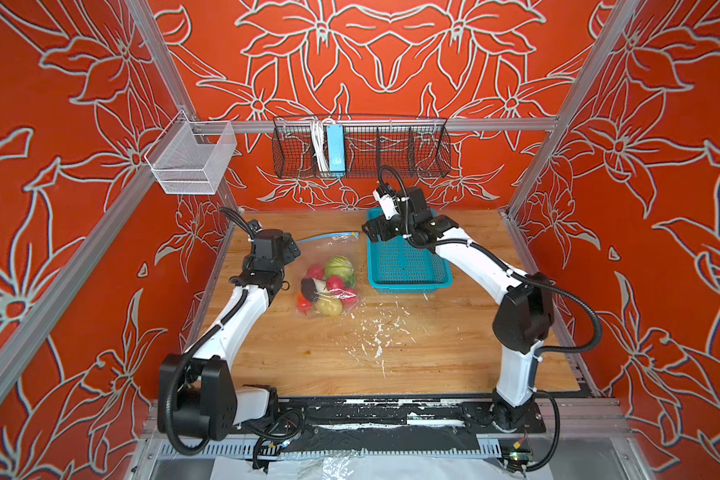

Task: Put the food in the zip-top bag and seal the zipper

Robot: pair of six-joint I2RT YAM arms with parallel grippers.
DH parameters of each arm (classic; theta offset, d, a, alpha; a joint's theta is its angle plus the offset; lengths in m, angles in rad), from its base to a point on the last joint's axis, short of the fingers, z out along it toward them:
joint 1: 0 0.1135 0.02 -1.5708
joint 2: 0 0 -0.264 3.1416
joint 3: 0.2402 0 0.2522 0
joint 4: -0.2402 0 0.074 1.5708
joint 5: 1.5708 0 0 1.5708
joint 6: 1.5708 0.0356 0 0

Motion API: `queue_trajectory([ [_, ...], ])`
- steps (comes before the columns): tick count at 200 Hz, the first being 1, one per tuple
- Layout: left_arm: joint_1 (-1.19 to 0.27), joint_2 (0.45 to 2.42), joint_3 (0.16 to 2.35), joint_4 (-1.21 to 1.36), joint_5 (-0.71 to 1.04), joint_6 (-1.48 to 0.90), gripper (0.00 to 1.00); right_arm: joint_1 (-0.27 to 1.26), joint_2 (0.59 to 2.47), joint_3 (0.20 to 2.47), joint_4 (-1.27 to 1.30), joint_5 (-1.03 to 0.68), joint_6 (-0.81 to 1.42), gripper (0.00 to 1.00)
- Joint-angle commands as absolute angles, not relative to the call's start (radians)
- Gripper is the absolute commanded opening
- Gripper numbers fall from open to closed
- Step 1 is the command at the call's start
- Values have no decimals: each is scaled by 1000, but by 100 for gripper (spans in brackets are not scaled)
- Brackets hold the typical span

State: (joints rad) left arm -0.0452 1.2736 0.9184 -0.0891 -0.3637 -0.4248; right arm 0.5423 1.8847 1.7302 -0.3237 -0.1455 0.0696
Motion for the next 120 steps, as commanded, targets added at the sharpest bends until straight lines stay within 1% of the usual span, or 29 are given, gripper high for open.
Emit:
queue_trajectory([
  [1,-44,1208,877,-103,-386,-429,97,533,1783,1636,-254,-77,101,98],
  [22,-43,1150,836,-91,-359,-416,97,530,1708,1529,-216,-22,114,98],
  [69,-44,1052,741,-103,-378,-376,97,516,1545,1291,-127,86,148,98],
  [82,-44,1028,705,-80,-380,-358,97,508,1505,1235,-105,106,141,98],
  [111,-44,996,622,-20,-418,-338,97,490,1423,1150,-108,211,153,98],
  [120,-43,953,597,3,-426,-335,97,483,1400,1121,-102,224,152,98],
])
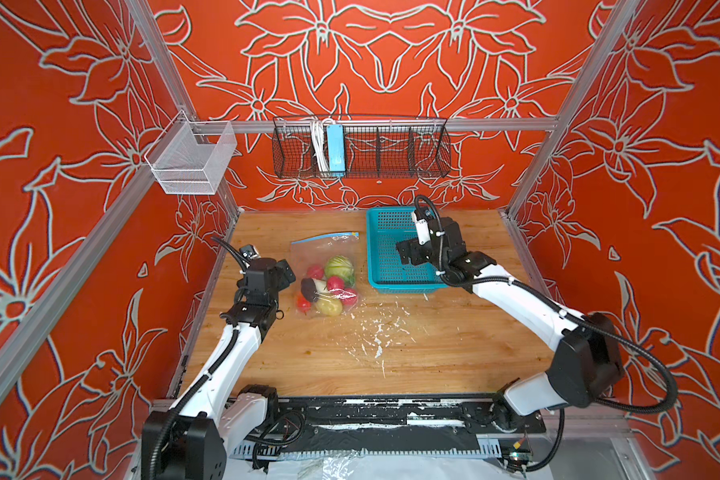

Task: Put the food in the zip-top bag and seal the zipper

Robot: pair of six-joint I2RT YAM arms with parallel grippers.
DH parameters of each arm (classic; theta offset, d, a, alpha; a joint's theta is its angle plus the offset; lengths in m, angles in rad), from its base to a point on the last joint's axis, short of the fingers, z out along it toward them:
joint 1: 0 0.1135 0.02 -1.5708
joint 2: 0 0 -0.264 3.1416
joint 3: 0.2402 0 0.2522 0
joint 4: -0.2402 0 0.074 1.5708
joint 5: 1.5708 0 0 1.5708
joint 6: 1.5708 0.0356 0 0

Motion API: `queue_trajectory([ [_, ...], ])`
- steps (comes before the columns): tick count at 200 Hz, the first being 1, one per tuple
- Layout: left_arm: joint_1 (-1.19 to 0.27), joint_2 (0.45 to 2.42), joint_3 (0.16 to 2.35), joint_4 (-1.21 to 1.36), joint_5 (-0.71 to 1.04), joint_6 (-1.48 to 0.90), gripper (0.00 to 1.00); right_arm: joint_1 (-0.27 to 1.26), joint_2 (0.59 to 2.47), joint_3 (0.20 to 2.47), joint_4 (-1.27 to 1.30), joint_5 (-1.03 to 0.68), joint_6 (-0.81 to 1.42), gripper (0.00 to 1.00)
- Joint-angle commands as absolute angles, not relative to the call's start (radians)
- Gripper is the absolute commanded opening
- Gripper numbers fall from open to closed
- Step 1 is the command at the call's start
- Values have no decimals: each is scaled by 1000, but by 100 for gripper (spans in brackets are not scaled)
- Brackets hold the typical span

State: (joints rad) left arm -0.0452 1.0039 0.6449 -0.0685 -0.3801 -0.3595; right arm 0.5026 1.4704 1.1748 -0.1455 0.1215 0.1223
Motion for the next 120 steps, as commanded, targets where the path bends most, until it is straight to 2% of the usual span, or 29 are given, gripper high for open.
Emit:
queue_trajectory([
  [1,-43,952,595,6,-428,-334,97,481,1397,1118,-101,226,152,98],
  [35,-44,948,530,46,-542,-392,97,442,1327,1030,-84,285,172,98],
  [92,-44,979,443,154,-569,-307,97,379,1208,834,-11,423,224,98],
  [120,-44,979,339,350,-566,-267,97,369,1155,753,20,459,248,98],
])
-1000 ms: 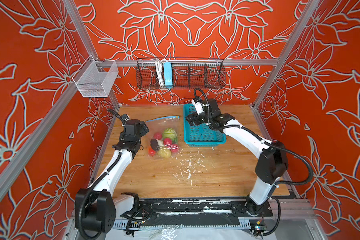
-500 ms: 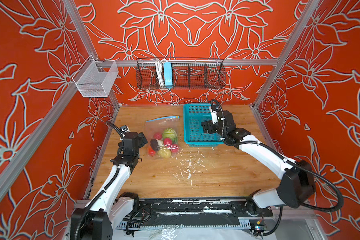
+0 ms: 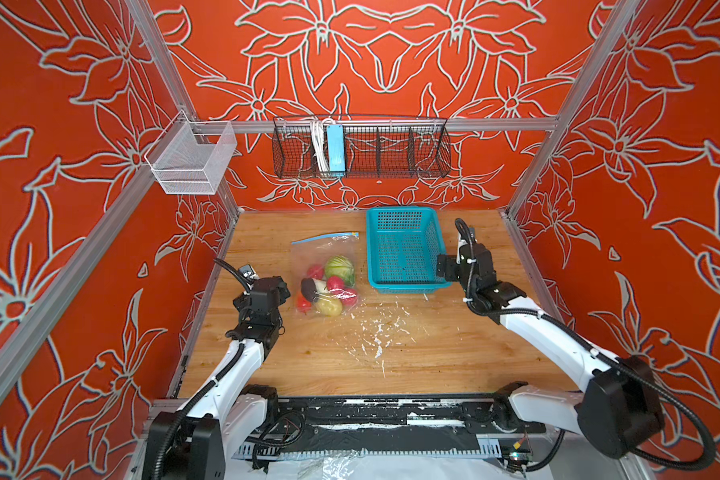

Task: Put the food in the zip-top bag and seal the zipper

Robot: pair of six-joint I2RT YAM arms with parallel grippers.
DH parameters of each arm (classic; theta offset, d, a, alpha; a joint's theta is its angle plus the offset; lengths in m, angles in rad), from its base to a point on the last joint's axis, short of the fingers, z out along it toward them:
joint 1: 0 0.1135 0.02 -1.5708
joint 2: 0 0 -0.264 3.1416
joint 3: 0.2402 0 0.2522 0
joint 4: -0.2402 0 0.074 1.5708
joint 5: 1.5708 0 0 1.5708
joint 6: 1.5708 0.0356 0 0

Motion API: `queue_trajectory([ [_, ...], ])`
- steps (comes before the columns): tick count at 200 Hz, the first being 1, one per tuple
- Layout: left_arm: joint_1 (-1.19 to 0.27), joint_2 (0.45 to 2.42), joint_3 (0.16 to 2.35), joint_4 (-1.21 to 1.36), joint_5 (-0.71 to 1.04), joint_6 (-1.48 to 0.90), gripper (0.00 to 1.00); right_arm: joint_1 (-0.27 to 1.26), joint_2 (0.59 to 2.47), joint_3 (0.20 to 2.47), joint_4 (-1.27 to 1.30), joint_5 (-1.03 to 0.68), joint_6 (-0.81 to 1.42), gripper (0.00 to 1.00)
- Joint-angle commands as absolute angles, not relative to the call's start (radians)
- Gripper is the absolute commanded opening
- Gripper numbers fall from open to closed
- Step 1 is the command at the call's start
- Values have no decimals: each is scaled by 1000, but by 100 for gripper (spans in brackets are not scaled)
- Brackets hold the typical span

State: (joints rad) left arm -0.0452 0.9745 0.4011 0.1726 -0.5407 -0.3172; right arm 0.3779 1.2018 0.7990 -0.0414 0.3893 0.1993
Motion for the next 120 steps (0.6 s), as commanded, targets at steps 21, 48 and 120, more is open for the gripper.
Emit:
queue_trajectory([
  [21,-44,1020,331,393,-609,-249,97,367,1134,725,5,490,250,98],
  [48,-44,1073,334,415,-600,-232,97,364,1112,697,9,503,219,98],
  [120,-46,1211,314,545,-532,-191,97,352,1054,608,21,541,168,98],
])
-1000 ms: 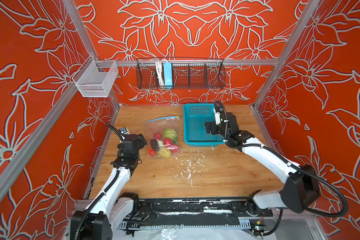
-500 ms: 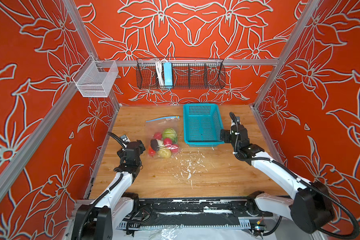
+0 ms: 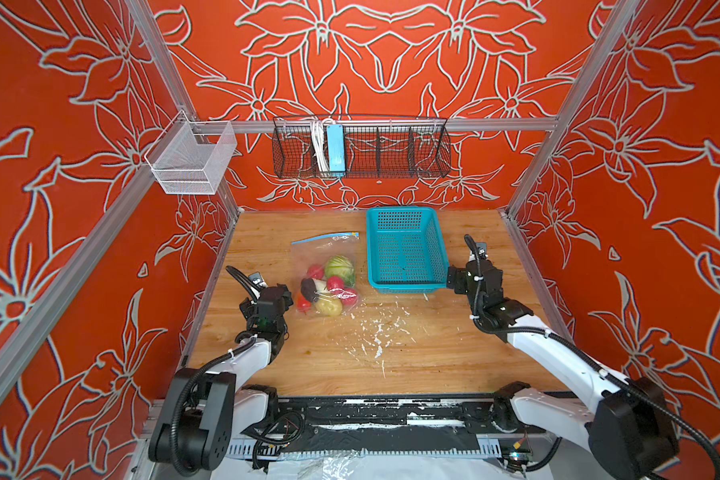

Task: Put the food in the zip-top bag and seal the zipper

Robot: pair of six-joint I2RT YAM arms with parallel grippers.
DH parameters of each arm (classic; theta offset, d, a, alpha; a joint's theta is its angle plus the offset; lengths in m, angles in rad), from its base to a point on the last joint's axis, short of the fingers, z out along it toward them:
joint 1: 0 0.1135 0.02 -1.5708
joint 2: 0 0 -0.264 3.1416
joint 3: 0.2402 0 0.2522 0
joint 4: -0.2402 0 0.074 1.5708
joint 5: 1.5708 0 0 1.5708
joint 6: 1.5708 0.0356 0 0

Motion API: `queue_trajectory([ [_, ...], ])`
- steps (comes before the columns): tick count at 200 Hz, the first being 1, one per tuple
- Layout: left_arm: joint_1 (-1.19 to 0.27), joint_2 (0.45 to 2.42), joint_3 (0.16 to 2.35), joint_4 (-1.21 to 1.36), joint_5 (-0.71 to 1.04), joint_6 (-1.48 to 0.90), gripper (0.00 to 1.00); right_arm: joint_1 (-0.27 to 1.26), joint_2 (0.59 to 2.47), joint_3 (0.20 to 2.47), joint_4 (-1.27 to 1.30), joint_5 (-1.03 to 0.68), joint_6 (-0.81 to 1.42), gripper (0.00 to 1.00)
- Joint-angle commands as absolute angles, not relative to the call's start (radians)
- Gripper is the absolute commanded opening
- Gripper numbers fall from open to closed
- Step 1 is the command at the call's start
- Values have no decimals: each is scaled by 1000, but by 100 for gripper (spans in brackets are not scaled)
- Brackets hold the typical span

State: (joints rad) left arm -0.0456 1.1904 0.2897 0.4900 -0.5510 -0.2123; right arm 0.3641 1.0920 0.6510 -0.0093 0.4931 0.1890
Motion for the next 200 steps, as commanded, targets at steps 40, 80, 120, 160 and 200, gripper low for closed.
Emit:
queue_trajectory([
  [40,-44,1212,306,565,-480,-166,97,323,1014,520,127,556,140,98],
  [80,-35,1340,282,735,-271,-57,97,269,1033,474,215,566,121,98],
  [120,-8,1341,370,557,-242,-83,97,194,1112,425,340,560,132,98],
  [160,-8,1341,368,561,-242,-83,97,131,1191,383,441,568,172,98],
  [200,-8,1342,368,566,-242,-83,97,100,1207,297,629,638,182,98],
])
